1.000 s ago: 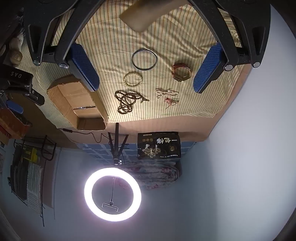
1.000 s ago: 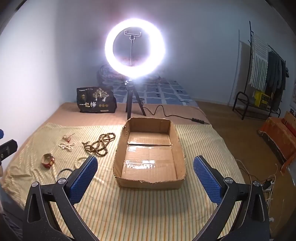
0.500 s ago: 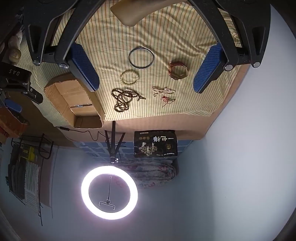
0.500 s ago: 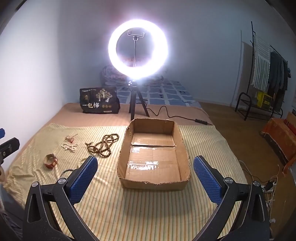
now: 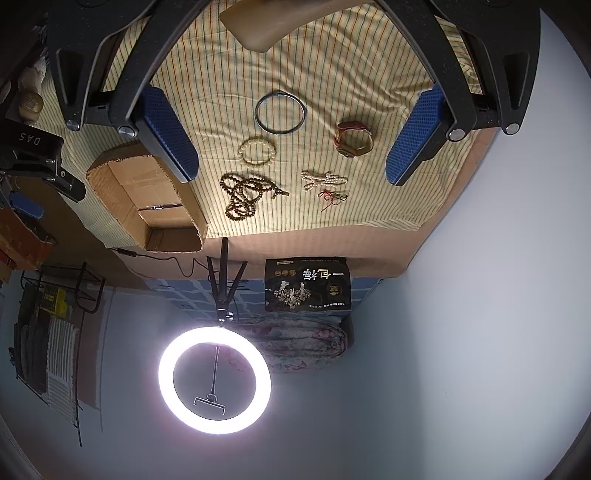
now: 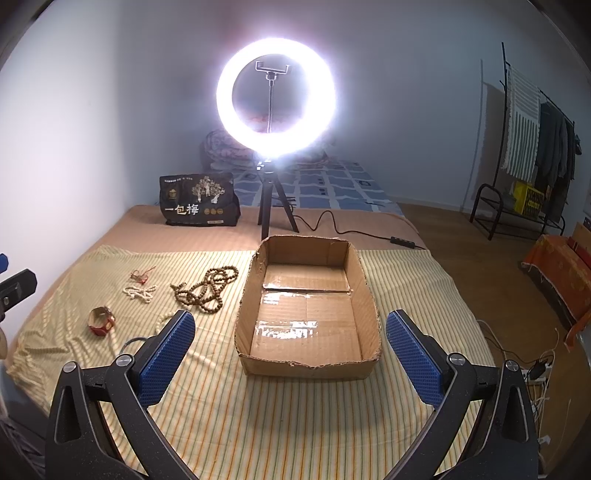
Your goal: Organize jewelry
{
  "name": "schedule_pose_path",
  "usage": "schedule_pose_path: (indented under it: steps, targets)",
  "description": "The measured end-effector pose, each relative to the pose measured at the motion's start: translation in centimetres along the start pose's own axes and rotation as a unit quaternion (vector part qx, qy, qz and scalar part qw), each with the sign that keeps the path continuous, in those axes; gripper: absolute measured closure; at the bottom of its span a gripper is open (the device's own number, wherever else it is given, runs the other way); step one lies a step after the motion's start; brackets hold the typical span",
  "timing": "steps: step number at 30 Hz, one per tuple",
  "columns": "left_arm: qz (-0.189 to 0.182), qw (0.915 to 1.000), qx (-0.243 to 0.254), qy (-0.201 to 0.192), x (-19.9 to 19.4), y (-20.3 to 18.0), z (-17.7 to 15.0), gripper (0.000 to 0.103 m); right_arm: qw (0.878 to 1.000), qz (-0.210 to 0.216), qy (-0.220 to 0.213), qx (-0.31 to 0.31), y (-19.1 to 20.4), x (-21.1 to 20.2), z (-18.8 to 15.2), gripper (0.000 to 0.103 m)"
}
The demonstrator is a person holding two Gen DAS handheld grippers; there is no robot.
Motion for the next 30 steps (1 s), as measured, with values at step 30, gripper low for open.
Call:
schedule_pose_path:
  steps: [30]
  targets:
    - [0.000,1.0000,0.000,-0.002,-0.02,0.17,-0.01,0.000,1.000,0.004,0.002,0.001,0.34,0.12,0.01,0.001]
Point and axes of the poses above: each gripper's, at about its wrist camera, not at the fingertips, and x roughly the way its jaws point, y to its left, z to its top, the point moved 10 cm from there along x, roughly the way its jaws point, and after that the axes turned 6 degrees about z, right-handed, at the moved point
